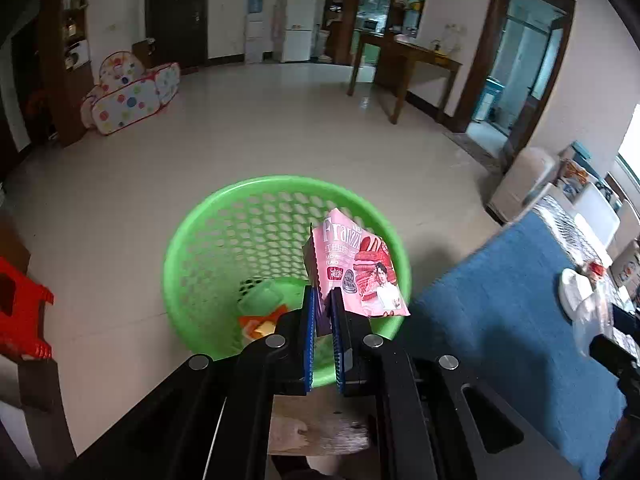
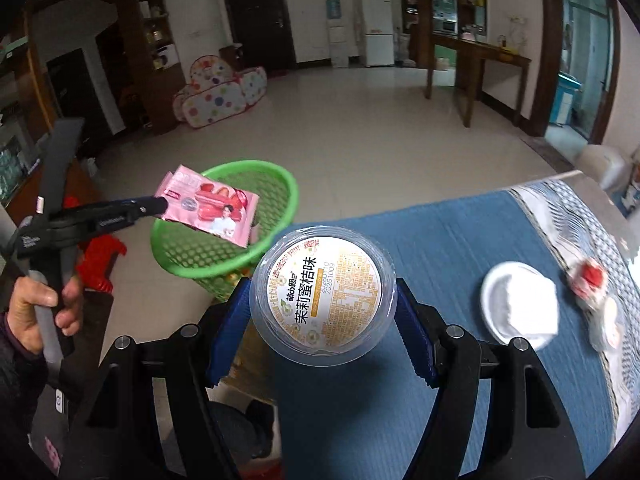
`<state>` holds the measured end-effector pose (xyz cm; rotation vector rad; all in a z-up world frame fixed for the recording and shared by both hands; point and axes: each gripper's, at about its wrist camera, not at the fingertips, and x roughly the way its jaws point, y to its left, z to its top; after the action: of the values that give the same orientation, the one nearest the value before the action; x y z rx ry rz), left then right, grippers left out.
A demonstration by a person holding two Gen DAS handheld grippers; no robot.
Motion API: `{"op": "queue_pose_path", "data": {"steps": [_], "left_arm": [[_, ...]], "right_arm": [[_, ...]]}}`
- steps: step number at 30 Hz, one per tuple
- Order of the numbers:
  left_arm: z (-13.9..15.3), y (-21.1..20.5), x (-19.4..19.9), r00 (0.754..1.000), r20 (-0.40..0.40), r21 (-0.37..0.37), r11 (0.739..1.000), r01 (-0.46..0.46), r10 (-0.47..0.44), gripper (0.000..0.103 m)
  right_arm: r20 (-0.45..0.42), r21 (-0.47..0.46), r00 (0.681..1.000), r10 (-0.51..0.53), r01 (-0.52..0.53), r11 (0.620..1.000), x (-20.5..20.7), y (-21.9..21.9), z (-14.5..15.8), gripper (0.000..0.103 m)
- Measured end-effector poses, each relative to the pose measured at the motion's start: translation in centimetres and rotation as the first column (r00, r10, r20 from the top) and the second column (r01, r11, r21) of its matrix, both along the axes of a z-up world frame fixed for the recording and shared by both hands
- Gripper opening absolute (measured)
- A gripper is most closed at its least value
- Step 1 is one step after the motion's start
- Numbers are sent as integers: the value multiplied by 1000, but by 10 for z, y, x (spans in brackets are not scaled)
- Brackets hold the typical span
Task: Collect trash
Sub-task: 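Drop the pink packet from the left tool into the basket while the right tool carries the yogurt cup over, then open the right tool to drop the yogurt cup into the green basket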
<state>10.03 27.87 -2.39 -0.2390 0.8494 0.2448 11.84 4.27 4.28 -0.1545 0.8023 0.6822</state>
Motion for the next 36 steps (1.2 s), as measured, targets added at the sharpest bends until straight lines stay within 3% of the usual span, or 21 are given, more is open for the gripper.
{"op": "queue_pose_path", "data": {"steps": [11,14,15,17,36], "left_arm": [[-30,25,5,997,-62,-19,999,-37,36,10],[-37,27,6,997,-69,-37,998,-42,40,16],[-39,29,6,996,-72,-42,998,-45,42,25],[-41,33,3,996,-70,-41,998,-49,46,31],[-42,62,-40,990,-48,-61,989,-134,132,54]], "right_arm": [[-26,17,997,70,-70,997,13,63,-4,69],[-30,23,996,79,-78,997,16,78,-4,69],[-33,26,996,80,-79,996,18,80,-4,69],[-42,33,995,85,-84,996,22,87,-5,69],[-169,51,977,129,-122,991,44,161,-31,69]]}}
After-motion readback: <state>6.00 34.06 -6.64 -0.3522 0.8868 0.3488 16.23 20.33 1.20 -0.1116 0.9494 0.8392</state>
